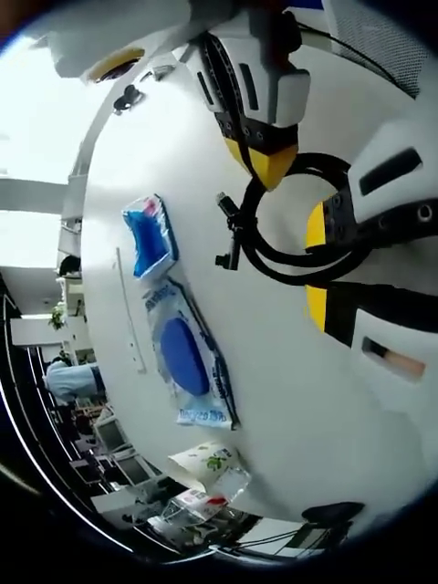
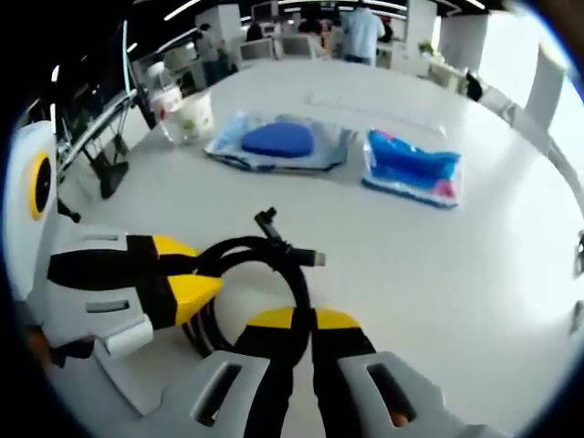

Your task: Arrange the tabletop items into an orderly group along one side of the table until the central work area is clear of visible clutter.

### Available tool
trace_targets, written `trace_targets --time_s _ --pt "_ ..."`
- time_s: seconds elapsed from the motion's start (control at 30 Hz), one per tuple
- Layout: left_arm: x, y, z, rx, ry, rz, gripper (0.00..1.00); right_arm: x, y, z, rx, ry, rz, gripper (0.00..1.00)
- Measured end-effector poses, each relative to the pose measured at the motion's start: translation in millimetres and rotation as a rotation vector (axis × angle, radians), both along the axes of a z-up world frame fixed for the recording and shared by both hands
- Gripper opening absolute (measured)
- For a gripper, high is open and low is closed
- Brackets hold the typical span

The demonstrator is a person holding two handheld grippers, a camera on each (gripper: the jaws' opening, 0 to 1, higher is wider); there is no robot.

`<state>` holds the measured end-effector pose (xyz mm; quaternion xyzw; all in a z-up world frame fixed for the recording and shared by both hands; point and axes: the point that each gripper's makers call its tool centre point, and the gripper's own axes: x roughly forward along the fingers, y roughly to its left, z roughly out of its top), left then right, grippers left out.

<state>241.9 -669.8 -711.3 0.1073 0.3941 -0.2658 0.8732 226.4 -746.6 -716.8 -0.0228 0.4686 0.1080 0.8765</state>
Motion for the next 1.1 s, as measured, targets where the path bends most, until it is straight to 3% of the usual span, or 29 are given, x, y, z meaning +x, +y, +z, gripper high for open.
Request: trace_targets --time_s 0.47,1.1 --pt "31.5 -15 14.4 -0.008 -0.031 -0.031 0.10 27 -14 16.5 0.003 -0.046 -0.034 0.02" --pt "54.6 -30 11.9 -0.006 -0.020 -0.051 0.10 51 -29 13.3 0.004 -0.029 -0.063 0.02"
